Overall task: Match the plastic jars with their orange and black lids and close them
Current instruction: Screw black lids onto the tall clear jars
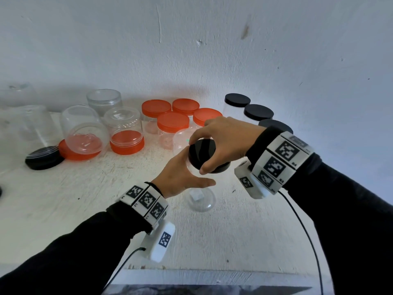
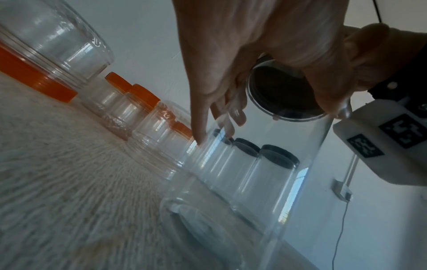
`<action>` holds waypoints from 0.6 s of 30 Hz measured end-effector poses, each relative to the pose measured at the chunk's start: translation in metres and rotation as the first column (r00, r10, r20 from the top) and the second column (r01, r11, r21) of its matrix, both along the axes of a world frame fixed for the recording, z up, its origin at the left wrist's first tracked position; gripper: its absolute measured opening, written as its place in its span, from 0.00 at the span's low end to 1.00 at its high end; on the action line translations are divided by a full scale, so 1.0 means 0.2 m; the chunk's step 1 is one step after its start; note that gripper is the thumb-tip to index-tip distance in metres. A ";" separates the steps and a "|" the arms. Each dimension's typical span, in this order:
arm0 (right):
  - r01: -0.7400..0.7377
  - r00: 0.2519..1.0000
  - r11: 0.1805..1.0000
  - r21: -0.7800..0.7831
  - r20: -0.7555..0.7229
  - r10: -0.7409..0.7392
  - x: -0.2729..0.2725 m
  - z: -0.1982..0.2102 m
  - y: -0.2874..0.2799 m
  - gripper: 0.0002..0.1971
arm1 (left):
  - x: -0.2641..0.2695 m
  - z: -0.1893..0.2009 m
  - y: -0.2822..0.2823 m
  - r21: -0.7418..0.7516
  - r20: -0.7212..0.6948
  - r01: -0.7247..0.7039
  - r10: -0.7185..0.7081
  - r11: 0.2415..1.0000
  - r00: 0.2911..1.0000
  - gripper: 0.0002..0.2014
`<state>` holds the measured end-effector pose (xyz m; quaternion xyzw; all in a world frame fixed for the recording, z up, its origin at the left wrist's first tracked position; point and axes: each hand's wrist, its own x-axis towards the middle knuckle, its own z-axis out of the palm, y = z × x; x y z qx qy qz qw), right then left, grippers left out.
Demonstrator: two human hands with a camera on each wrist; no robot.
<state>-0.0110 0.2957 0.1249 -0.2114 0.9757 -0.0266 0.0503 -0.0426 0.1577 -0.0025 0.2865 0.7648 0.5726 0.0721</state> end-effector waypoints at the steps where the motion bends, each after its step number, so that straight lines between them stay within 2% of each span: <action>1: 0.008 1.000 1.000 0.003 0.001 -0.008 0.00 0.00 0.00 0.31 | 0.00 0.00 0.00 -0.002 -0.001 0.007 -0.007 1.000 1.000 0.39; 6: 0.058 0.996 0.998 -0.007 0.066 -0.058 0.03 -0.03 0.04 0.34 | -0.02 0.01 -0.01 -0.061 0.010 0.087 -0.087 0.994 0.996 0.48; 8: 0.068 0.995 0.998 -0.006 0.073 -0.068 0.03 -0.03 0.06 0.34 | -0.04 0.01 -0.03 -0.076 0.016 0.147 -0.146 0.986 0.989 0.48; 10: 0.094 0.993 0.995 0.016 0.063 -0.095 0.04 -0.04 0.10 0.34 | -0.05 0.02 -0.05 -0.076 0.023 0.175 -0.174 0.982 0.985 0.44; 13: 0.167 0.985 0.985 0.046 0.029 -0.169 0.03 -0.06 0.19 0.36 | -0.08 0.06 -0.07 -0.051 -0.042 0.085 -0.087 0.995 0.995 0.35; 15: 0.205 0.979 0.975 0.083 -0.021 -0.204 0.02 -0.08 0.25 0.36 | -0.11 0.07 -0.08 -0.058 -0.170 -0.018 0.008 0.998 0.985 0.30; 18: 0.235 0.969 0.967 0.096 -0.108 -0.224 0.00 -0.13 0.31 0.35 | -0.18 0.06 -0.07 -0.095 -0.390 -0.197 0.146 0.976 0.909 0.23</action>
